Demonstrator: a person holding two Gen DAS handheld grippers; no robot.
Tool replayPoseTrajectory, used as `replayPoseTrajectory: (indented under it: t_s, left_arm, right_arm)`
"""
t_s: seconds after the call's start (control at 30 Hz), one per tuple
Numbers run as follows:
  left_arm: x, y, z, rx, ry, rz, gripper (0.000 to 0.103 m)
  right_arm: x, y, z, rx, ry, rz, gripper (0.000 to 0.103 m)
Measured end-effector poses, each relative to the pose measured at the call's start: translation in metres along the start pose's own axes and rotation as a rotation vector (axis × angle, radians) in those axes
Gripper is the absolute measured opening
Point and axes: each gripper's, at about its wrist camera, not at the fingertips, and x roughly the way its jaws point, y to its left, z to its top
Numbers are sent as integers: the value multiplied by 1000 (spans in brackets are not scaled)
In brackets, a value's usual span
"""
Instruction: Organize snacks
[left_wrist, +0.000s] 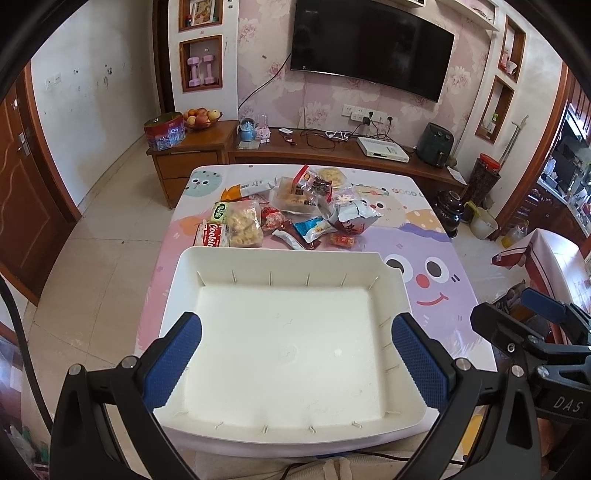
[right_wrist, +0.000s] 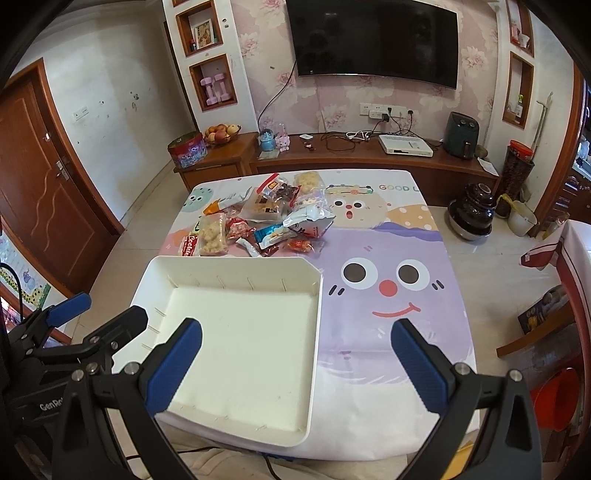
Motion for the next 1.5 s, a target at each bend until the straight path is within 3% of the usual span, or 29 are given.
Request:
replayPoseTrajectory:
  t_s: [0.63, 1.5]
  left_arm:
    - [10, 2, -6, 0, 47, 38, 102]
    - [11, 2, -6, 0, 50, 39, 102]
  right_arm:
    - [9, 9, -6, -19, 33, -14, 103]
    - [9, 12, -8, -21, 28, -19, 102]
